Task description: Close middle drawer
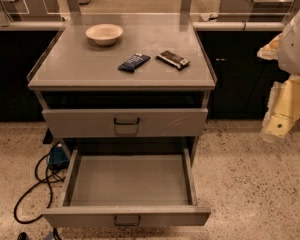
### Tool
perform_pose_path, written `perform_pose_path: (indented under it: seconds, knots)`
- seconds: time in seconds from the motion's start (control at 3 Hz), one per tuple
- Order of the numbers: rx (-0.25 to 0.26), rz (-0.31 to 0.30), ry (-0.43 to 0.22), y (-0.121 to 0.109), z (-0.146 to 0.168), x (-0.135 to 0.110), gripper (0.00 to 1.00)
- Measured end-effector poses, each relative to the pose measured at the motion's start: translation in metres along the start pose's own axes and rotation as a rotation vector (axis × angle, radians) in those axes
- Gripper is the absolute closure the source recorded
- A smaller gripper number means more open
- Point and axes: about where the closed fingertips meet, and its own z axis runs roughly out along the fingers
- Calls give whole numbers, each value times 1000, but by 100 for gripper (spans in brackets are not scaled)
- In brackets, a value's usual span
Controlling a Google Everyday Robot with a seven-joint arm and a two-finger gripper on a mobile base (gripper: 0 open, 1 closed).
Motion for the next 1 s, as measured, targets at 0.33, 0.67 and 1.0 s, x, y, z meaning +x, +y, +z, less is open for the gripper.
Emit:
perform_pose_path:
  seconds: [0.33,0.67,1.0]
  knots:
    - [0,0,0,0,0,0,0]
    - [22,-35,-53,3,-4,1,0]
    - [32,-88,-174,13,9,9,0]
